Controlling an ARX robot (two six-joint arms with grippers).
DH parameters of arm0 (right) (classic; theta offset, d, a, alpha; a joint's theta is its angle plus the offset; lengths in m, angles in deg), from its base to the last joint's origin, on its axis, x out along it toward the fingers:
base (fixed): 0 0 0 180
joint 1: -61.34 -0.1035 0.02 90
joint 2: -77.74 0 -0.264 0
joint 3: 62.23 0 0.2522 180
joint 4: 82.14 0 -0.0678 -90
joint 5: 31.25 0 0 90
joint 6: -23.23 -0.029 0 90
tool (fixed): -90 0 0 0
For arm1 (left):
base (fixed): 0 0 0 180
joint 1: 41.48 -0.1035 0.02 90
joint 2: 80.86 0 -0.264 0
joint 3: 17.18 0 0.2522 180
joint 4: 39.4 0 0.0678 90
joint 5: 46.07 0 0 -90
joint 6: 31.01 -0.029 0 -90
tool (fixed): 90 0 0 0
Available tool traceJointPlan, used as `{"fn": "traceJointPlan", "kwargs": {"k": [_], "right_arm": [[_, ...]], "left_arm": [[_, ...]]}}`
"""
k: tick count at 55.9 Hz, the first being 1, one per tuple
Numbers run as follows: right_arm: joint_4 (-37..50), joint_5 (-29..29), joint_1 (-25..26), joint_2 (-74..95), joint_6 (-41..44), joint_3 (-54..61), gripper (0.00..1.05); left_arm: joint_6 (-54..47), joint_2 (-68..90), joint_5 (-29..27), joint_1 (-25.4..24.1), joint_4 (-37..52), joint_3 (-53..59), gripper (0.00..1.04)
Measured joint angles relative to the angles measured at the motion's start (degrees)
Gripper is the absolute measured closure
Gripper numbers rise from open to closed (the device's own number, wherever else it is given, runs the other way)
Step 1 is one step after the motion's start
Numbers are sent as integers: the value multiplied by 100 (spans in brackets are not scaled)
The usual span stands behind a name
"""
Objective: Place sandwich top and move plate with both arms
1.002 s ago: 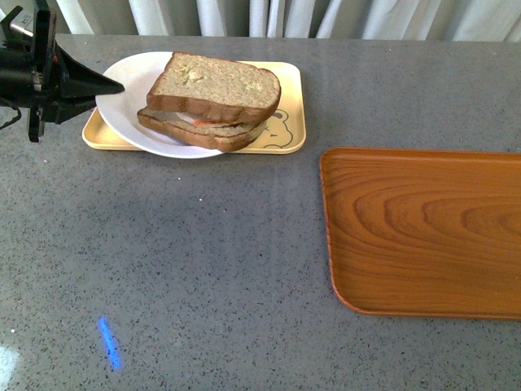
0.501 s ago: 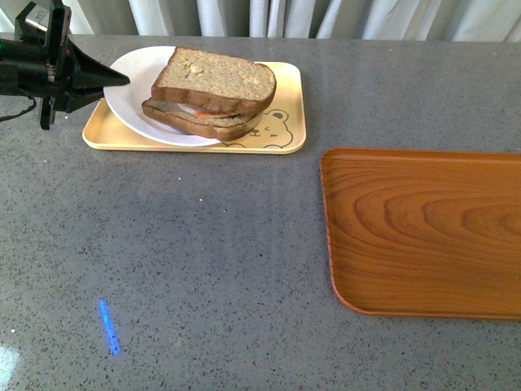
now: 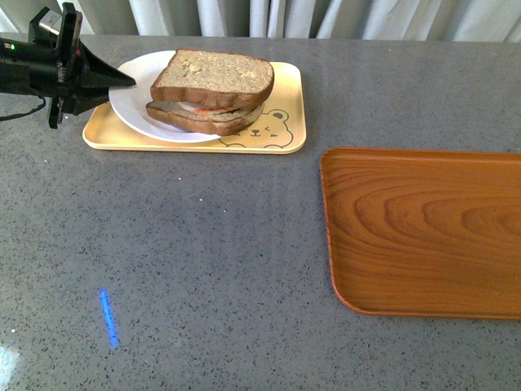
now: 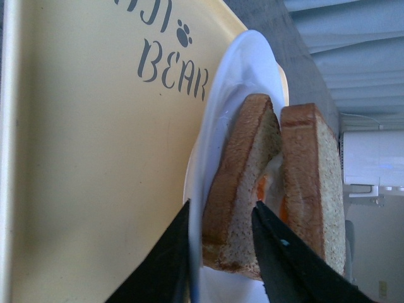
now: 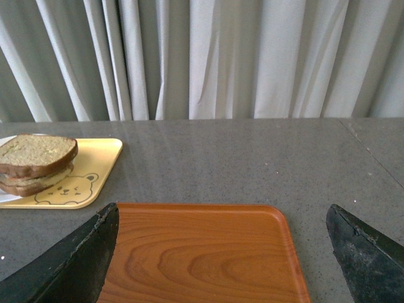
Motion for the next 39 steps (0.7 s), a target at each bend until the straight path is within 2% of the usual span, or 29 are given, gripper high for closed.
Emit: {"fn": "traceJointPlan", "kwargs": {"k": [4, 12, 18, 39], "right_arm": [[0, 0, 0, 0, 0, 0, 9], [2, 0, 0, 0, 0, 0, 9], [0, 0, -2, 0, 0, 0, 9], [0, 0, 0, 0, 0, 0, 9]], "left_arm": [[-42, 4, 17, -13, -39, -26, 61], [-173, 4, 35, -85, -168, -92, 28], [-240, 4, 33, -173, -267, -133, 8], [-380, 4, 109, -415, -339, -149, 9]]}}
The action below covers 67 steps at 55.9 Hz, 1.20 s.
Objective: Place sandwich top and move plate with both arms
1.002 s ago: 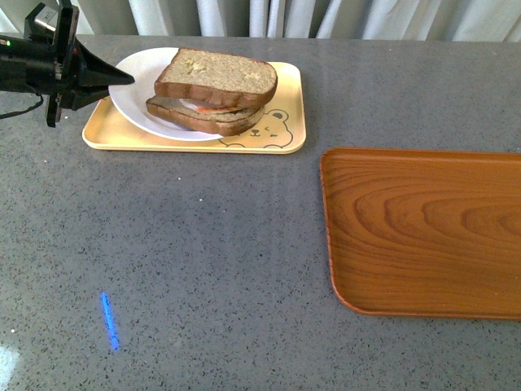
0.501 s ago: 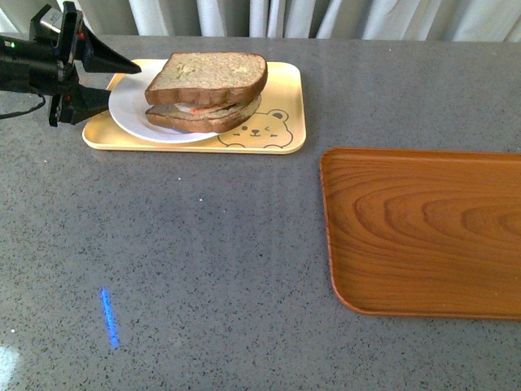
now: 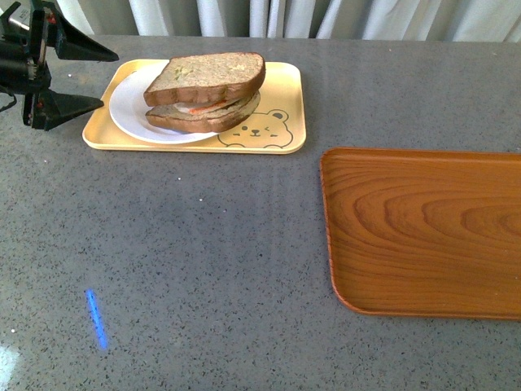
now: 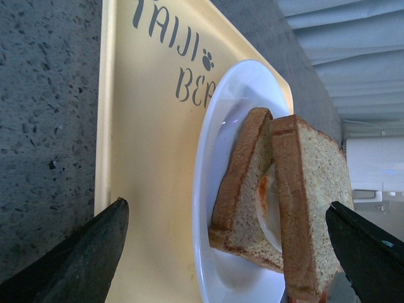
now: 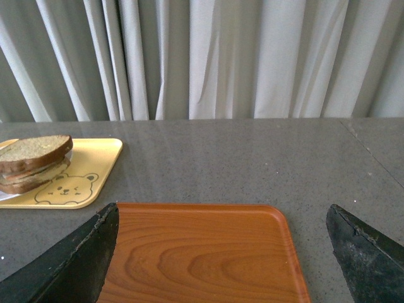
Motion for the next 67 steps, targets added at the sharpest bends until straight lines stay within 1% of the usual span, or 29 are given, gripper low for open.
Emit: {"fn": "traceJointPlan", "kwargs": {"k": [13, 28, 32, 39, 41, 42, 43, 44, 45, 47, 48, 50, 51, 52, 53, 55, 57, 58, 59, 60, 65, 67], "right_arm": [[0, 0, 0, 0, 0, 0, 9], [2, 0, 0, 0, 0, 0, 9], [2, 0, 0, 0, 0, 0, 9], [0, 0, 0, 0, 0, 0, 9], [2, 0, 0, 0, 0, 0, 9], [0, 0, 0, 0, 0, 0, 9], [2, 0, 0, 0, 0, 0, 9], [0, 2, 0, 0, 0, 0, 9], [0, 4, 0, 0, 2, 0, 9], [2, 0, -2, -2, 0, 0, 9], [2, 0, -2, -2, 0, 0, 9], [0, 0, 0, 0, 0, 0, 9], [0, 0, 0, 0, 0, 0, 9], [0, 0, 0, -2, 0, 0, 9], [0, 0, 0, -2, 0, 0, 9], [0, 0, -2, -2, 0, 0, 9], [0, 2, 0, -2, 0, 0, 9], [0, 2, 0, -2, 0, 0, 9], [0, 2, -2, -2, 0, 0, 9], [0, 2, -2, -2, 0, 0, 9], [0, 2, 0, -2, 0, 0, 9], [0, 0, 0, -2, 0, 0, 9]], "left_arm": [[-118, -42, -22, -214, -28, 101, 9], [-208, -485, -55, -632, 109, 658, 9], [-260, -798, -175, -772, 251, 973, 9], [-402, -1589, -345, -927, 903, 1952, 9], [-446, -1834, -431, -942, 1080, 2225, 9], [-557, -1930, -616, -935, 1296, 2393, 10], [-649, -1989, -796, -922, 1534, 2514, 11], [-782, -2114, -1274, -879, 2100, 2776, 15], [-955, -2173, -1561, -848, 2428, 2922, 17], [-1346, -2409, -2520, -741, 3591, 3499, 24], [-1718, -2605, -3071, -660, 4380, 3960, 29], [-2000, -2872, -3633, -538, 5222, 4527, 36], [-2201, -3080, -3899, -455, 5711, 4909, 41], [-2264, -3217, -4028, -404, 5965, 5130, 45], [-2391, -3425, -4146, -323, 6262, 5447, 51], [-2509, -3755, -4269, -212, 6507, 5893, 59], [-2566, -3987, -4358, -138, 6585, 6201, 66], [-2610, -4159, -4415, -74, 6618, 6448, 73], [-2623, -4225, -4435, -55, 6625, 6551, 75], [-2643, -4352, -4474, -7, 6631, 6741, 81], [-2662, -4653, -4590, 87, 6651, 7147, 93], [-2667, -4846, -4664, 140, 6651, 7355, 100]]}}
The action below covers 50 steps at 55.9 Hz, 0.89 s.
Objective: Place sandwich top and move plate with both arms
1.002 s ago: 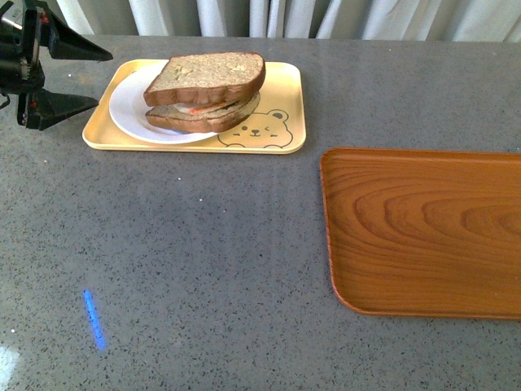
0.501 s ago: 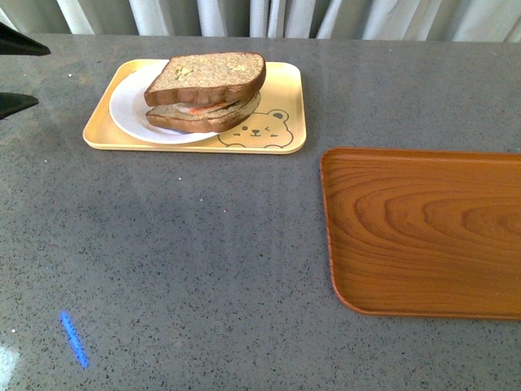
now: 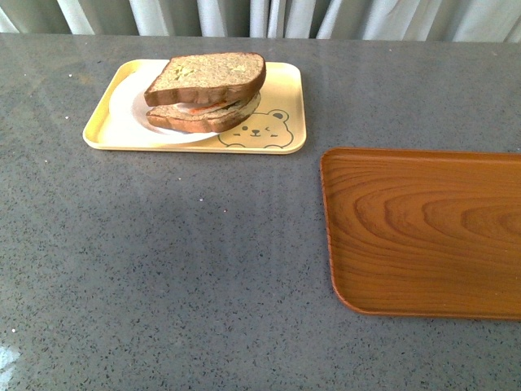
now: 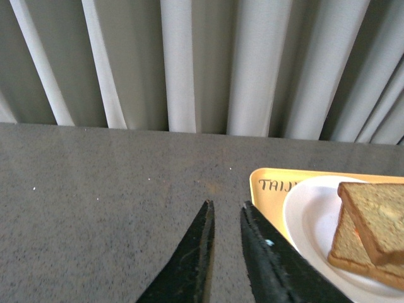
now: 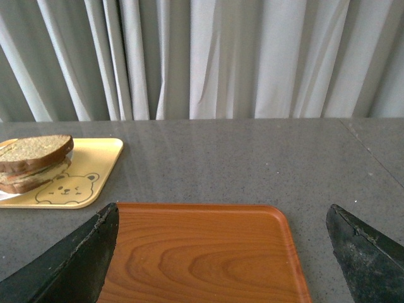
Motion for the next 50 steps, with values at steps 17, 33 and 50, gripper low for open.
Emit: {"fn": "traceJointPlan", "kwargs": {"k": [17, 33, 50], "right_arm": [[0, 2, 0, 0, 0, 0, 9], [0, 0, 0, 0, 0, 0, 9], [2, 2, -2, 0, 0, 0, 9]], "left_arm": [[-31, -1648, -302, 339, -566, 990, 103], [-42, -3263, -876, 879, -1427, 1801, 103], [-42, -4819, -920, 938, -2612, 2166, 103]]}}
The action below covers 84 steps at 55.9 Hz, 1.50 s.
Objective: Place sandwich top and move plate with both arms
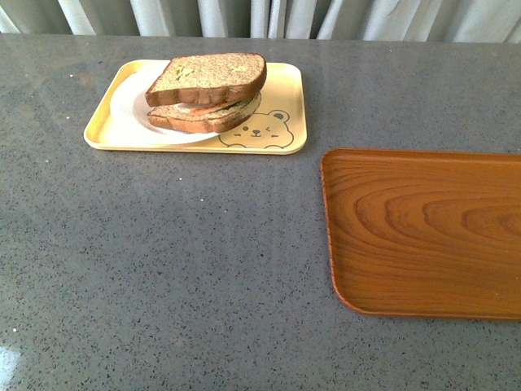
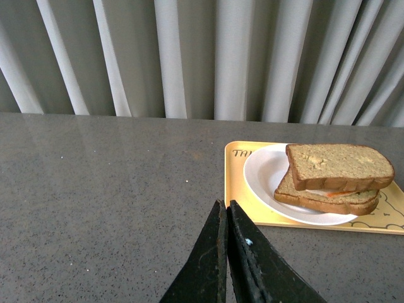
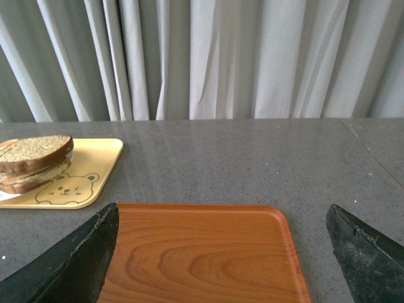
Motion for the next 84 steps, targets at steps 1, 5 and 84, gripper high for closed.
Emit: {"fn": "traceJointPlan", "kwargs": {"k": [1, 5, 84], "right_arm": [[-2, 0, 2, 0, 0, 0, 9], [-2, 0, 0, 0, 0, 0, 9], [-2, 0, 2, 0, 2, 0, 9]], "left_arm": [[0, -92, 0, 0, -74, 13, 103], [0, -533, 2, 0, -455, 70, 103], [-4, -4701, -7, 4, -4522, 101, 103]]}}
